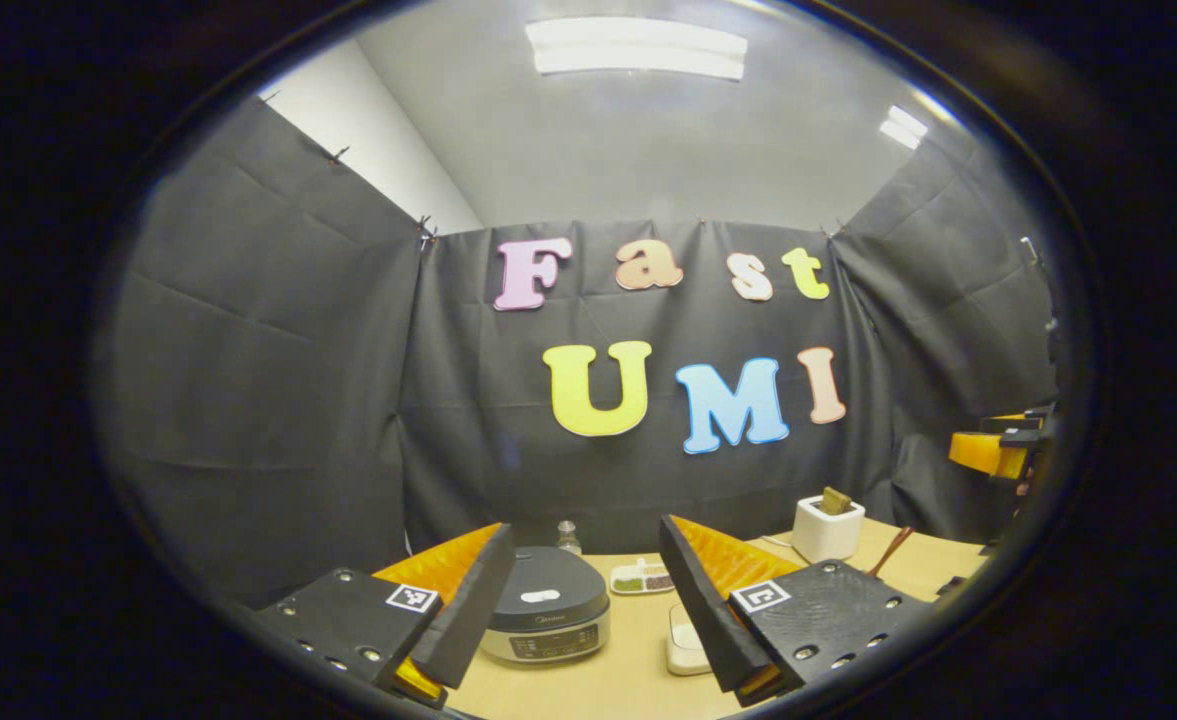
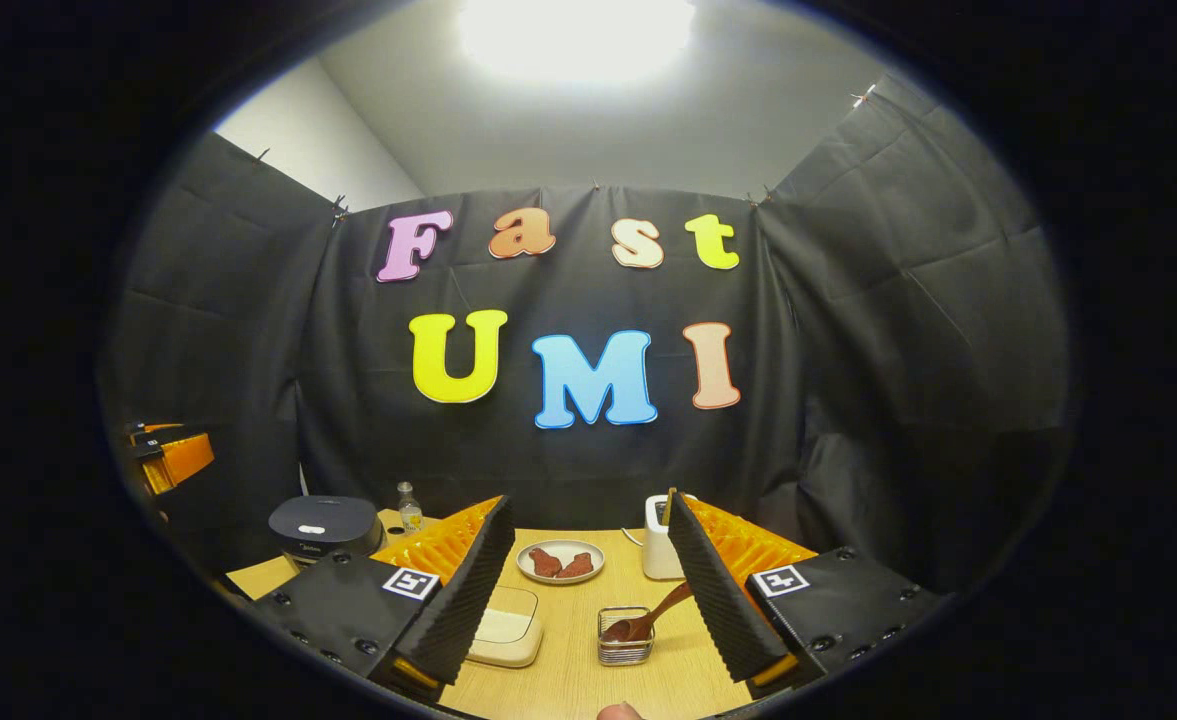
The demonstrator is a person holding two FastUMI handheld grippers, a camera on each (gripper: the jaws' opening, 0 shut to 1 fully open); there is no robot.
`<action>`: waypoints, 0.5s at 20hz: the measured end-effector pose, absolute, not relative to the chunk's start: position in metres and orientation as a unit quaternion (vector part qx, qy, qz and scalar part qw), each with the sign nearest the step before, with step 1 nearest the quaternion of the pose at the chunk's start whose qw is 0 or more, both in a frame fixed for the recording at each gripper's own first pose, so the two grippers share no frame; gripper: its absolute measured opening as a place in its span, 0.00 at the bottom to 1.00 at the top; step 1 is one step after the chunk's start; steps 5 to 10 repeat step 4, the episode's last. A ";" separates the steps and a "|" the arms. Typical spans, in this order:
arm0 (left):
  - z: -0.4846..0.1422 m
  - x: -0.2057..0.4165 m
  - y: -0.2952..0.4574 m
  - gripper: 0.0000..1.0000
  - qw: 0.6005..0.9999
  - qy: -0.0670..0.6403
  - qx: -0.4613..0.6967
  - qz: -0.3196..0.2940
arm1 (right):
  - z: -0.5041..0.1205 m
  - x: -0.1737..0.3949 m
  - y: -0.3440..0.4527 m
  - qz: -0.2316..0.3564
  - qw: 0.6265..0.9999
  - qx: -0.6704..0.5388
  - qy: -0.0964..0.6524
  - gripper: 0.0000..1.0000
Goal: Close the left gripper, press the button to open the rice cooker; take a wooden spoon from the chopstick holder with the right hand, scoop a spoonful of rice and pour it into the rice cooker, then put the wooden spoon back into the chopstick holder.
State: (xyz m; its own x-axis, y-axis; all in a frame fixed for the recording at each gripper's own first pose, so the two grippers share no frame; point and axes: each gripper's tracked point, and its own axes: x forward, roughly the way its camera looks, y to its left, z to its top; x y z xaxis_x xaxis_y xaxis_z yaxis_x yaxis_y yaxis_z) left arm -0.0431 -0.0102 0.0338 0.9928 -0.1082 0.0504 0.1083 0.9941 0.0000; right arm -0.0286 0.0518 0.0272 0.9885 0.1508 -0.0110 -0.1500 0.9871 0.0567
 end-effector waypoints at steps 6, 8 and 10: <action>0.039 -0.046 -0.010 0.89 0.998 -0.032 0.004 -0.058 | 0.027 -0.034 0.052 0.074 0.997 0.024 0.008 0.98; 0.039 -0.046 -0.010 0.89 0.998 -0.032 0.004 -0.058 | 0.027 -0.034 0.052 0.074 0.997 0.024 0.008 0.98; 0.039 -0.046 -0.010 0.89 0.998 -0.032 0.004 -0.058 | 0.027 -0.034 0.052 0.074 0.997 0.024 0.008 0.98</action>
